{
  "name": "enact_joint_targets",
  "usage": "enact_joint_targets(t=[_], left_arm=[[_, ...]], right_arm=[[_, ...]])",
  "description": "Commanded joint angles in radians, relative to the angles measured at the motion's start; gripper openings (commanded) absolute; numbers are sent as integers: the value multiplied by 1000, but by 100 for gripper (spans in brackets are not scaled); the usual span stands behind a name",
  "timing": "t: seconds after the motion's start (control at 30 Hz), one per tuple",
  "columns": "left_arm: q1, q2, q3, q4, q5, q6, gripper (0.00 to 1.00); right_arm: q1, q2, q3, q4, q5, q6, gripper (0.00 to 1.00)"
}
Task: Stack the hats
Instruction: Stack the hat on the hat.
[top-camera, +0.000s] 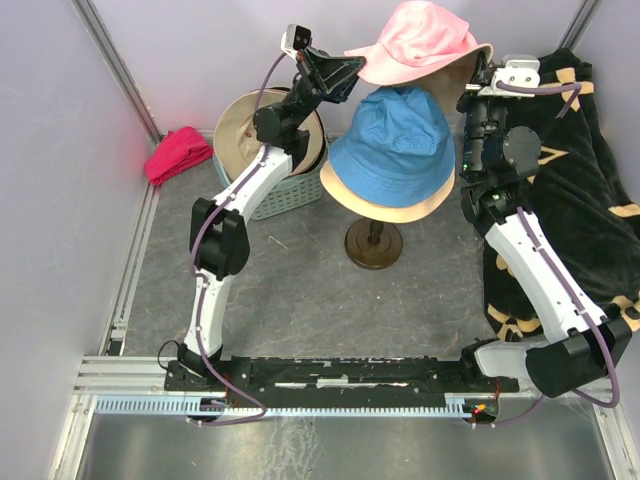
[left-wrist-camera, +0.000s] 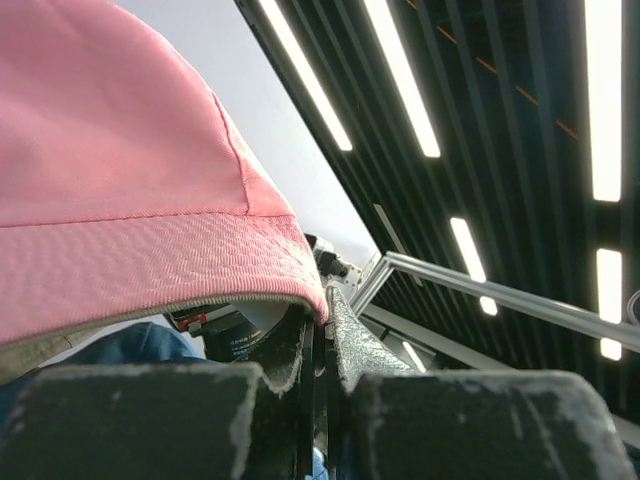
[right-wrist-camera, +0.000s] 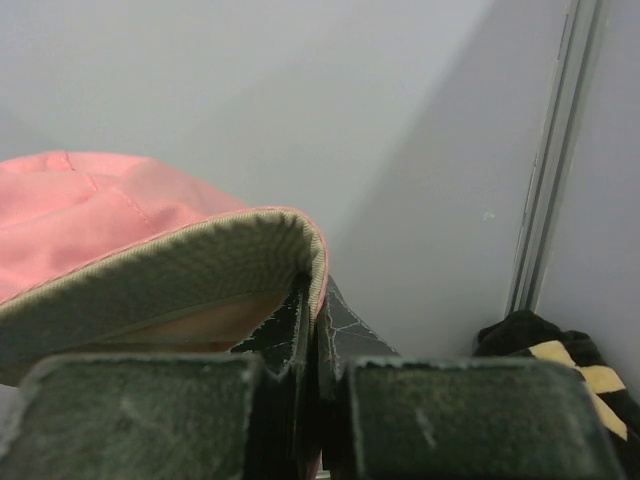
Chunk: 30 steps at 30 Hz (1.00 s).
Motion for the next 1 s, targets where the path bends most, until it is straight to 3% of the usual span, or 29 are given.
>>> enact_joint_targets(t=[0.0,0.2,0.6,0.97], left_arm=[[5,-110,-13,136,30,25,3],[4,-133,-43,175,30,26,3],[-13,-273,-351,273,18,99,3],[-12,-368,-462,276,46,136,3]], right_arm=[[-21,-49,-16,63,59,18,4],[-21,-94,-64,66,51,68,5],[-21,-165,-147,67,31,114,5],[-21,-226,-193,40,16,123,5]])
